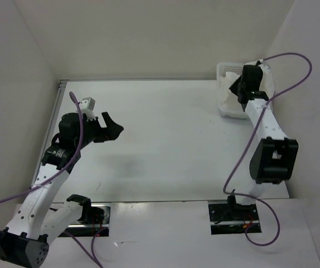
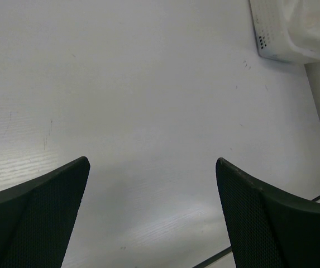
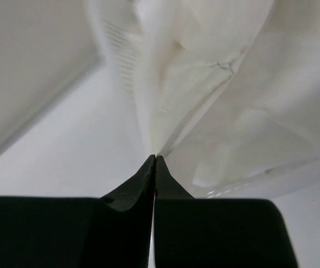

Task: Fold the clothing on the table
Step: Grab the skirt from the pile, then move the skirt to the center of the board

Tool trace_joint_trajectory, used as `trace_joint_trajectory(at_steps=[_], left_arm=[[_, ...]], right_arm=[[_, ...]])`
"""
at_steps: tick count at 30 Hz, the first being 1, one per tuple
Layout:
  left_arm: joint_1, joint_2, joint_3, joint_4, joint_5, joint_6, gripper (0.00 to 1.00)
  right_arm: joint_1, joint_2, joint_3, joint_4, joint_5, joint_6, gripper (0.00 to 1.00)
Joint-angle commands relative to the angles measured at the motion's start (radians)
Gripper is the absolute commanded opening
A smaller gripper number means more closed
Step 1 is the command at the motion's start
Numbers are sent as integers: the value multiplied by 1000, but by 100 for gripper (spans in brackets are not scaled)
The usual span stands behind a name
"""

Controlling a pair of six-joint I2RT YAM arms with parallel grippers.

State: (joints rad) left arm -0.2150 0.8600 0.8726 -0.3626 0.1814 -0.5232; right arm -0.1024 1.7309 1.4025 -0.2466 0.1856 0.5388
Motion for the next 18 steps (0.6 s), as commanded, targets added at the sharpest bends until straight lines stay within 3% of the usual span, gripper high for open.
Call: trace_joint_trajectory(at_steps=[1, 4, 7, 10, 14, 18], left_arm=[[-3, -16, -3, 44, 18, 14, 100], [-3, -16, -12, 53, 27, 5, 100], [-12, -26, -12, 53, 27, 5, 100], [-12, -35, -12, 53, 27, 5, 100], [-12, -44, -21, 62, 27, 5, 100], [-12, -44, -21, 62, 36, 5, 100]], right_arm=[[139, -295, 125, 89, 25, -109, 0], [222, -347, 228, 6, -112, -163, 0], [274, -347, 439, -141, -271, -189, 0], [308, -403, 509, -213, -400, -209, 0], [308, -517, 377, -223, -422, -165, 0], [308, -574, 111, -250, -508, -126, 0]])
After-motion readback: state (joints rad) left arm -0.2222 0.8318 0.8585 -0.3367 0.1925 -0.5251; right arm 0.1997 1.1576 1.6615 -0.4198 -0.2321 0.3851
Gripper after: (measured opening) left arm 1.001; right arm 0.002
